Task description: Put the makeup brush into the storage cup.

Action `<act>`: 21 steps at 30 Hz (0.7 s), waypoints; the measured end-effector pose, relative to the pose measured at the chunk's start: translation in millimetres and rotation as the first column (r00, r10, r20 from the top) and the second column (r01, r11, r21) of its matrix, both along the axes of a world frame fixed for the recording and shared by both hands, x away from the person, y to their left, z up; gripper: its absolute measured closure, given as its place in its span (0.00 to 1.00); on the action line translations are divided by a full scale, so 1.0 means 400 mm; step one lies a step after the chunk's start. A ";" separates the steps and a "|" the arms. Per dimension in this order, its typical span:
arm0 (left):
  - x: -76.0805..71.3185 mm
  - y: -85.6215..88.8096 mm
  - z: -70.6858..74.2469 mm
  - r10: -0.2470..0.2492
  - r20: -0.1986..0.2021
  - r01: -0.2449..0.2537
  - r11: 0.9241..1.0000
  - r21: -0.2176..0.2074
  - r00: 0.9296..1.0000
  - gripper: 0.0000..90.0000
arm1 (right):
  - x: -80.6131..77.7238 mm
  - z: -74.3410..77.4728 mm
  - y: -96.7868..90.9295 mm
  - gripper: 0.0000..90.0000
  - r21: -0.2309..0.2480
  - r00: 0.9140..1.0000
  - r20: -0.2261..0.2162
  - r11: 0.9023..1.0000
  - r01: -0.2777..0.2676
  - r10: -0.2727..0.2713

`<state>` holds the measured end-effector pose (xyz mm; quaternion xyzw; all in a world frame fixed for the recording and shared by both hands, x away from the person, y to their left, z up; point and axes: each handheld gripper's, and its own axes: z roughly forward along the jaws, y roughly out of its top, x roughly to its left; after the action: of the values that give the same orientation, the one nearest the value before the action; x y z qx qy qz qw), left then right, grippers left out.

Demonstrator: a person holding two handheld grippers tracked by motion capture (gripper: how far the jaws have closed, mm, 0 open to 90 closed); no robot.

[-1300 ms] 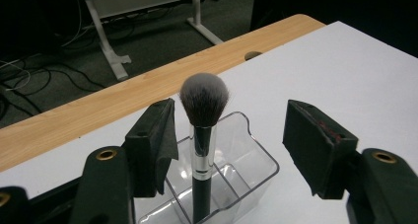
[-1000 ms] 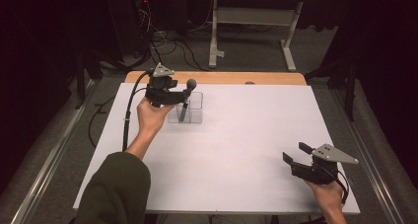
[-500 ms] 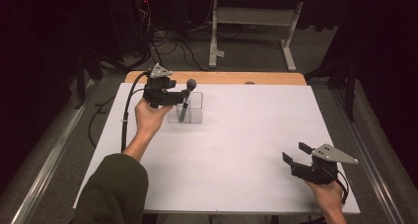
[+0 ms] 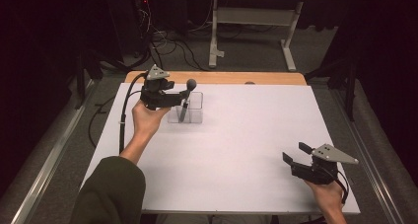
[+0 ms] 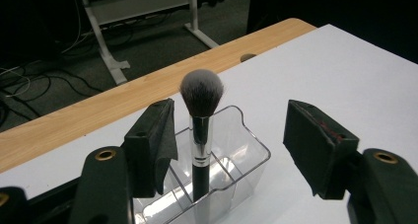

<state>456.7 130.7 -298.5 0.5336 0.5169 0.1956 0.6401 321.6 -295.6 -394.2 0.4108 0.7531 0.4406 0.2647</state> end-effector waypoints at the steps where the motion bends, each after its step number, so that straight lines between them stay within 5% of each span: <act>1: -0.002 0.003 0.000 -0.003 -0.002 0.003 1.000 0.011 1.000 0.41 | 0.000 0.000 0.000 0.35 -0.002 1.000 0.000 1.000 -0.001 0.001; 15: -0.018 0.015 0.004 0.001 0.005 -0.001 1.000 -0.007 1.000 0.41 | 0.000 -0.001 0.000 0.35 -0.001 1.000 0.000 1.000 0.000 0.000; 21: -0.030 0.023 0.006 -0.006 0.003 0.006 1.000 0.017 1.000 0.41 | 0.001 -0.002 0.001 0.35 -0.004 1.000 0.000 1.000 -0.001 0.001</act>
<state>444.9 139.9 -296.1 0.5402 0.5128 0.1988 0.6370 322.1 -295.0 -394.9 0.4097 0.7542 0.4392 0.2654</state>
